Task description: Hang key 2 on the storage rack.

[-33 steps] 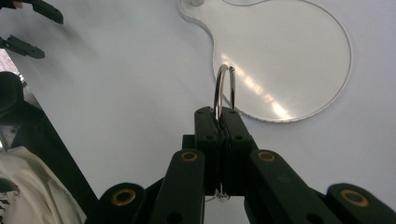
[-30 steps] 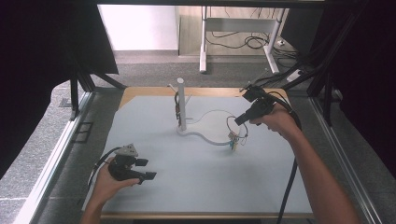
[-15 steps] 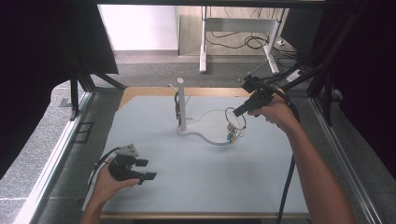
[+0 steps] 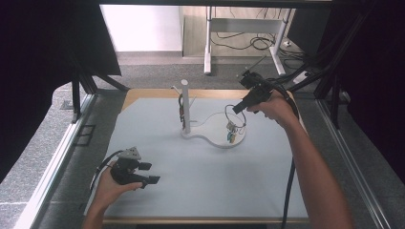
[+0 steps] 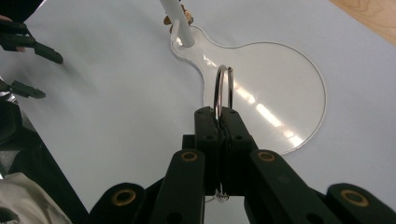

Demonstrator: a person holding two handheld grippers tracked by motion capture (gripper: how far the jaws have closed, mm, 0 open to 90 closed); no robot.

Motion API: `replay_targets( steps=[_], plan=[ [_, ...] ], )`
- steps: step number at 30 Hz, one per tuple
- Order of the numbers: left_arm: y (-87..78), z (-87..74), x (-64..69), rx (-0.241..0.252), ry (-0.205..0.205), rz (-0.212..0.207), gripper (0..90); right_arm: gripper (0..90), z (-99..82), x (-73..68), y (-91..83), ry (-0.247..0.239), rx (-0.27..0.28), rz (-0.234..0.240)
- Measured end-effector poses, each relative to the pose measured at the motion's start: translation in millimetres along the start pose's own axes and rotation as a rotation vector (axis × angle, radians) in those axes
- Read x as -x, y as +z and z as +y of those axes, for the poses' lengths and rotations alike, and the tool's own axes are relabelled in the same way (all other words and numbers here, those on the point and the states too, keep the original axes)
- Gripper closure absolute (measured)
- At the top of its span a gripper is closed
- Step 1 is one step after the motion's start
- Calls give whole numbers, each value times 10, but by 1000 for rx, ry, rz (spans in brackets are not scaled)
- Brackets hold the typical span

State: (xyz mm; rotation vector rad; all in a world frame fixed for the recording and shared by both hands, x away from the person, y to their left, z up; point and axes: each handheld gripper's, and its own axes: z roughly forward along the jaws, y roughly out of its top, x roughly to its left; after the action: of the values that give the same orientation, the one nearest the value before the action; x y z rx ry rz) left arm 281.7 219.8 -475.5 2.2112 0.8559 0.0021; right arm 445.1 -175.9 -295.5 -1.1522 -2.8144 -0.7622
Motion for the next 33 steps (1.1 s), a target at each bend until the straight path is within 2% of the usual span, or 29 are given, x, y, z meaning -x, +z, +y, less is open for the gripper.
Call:
replay_targets(
  steps=[14, 33],
  plan=[
    [0, 2, -6, -3, 2, -3, 316, 878, 206, -28, 73, -11, -32, -7],
    [0, 7, -17, -3, 3, -1, 315, 878, 412, -36, 237, -8, -19, -10]
  ],
)
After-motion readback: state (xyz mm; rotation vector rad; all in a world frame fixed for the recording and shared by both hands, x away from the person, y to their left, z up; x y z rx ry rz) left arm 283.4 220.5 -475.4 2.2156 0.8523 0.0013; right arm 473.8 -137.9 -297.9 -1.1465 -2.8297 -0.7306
